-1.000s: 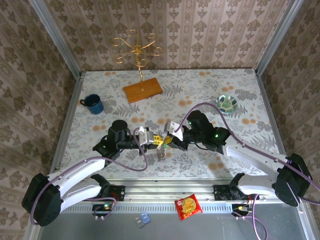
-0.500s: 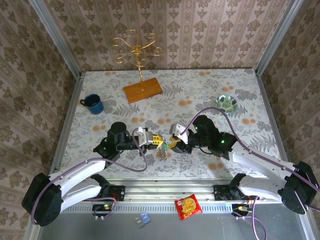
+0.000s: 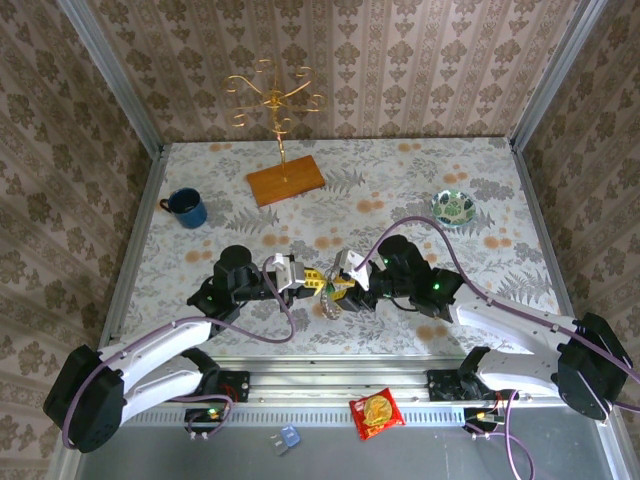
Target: Put the keys on the keyring
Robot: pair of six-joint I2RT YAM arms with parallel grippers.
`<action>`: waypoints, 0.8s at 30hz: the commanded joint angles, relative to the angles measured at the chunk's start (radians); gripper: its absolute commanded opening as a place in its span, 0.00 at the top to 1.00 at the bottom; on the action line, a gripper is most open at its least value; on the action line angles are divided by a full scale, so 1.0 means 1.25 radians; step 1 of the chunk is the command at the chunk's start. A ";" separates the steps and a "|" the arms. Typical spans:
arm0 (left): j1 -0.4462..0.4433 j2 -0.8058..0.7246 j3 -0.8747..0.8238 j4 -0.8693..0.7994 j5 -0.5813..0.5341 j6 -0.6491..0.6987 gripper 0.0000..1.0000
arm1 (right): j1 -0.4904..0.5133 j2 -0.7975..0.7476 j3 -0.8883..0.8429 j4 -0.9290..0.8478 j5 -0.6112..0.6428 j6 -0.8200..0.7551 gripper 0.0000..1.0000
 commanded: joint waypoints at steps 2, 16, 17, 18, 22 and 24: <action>0.006 -0.005 -0.008 0.052 0.001 -0.021 1.00 | 0.010 0.004 -0.013 0.038 0.010 0.024 0.57; 0.006 -0.005 -0.011 0.060 0.000 -0.025 1.00 | 0.038 0.019 -0.034 0.127 0.098 0.035 0.79; 0.007 -0.005 -0.011 0.059 -0.002 -0.023 1.00 | 0.038 0.015 -0.034 0.121 0.099 0.030 0.83; 0.005 -0.005 -0.011 0.058 -0.001 -0.023 1.00 | 0.039 0.010 -0.033 0.113 0.100 0.025 0.86; 0.006 -0.009 -0.006 0.041 -0.004 -0.012 1.00 | 0.037 -0.021 -0.024 0.066 0.112 -0.002 0.98; 0.007 -0.008 -0.005 0.031 -0.002 -0.004 1.00 | 0.038 -0.037 -0.020 0.049 0.122 -0.012 1.00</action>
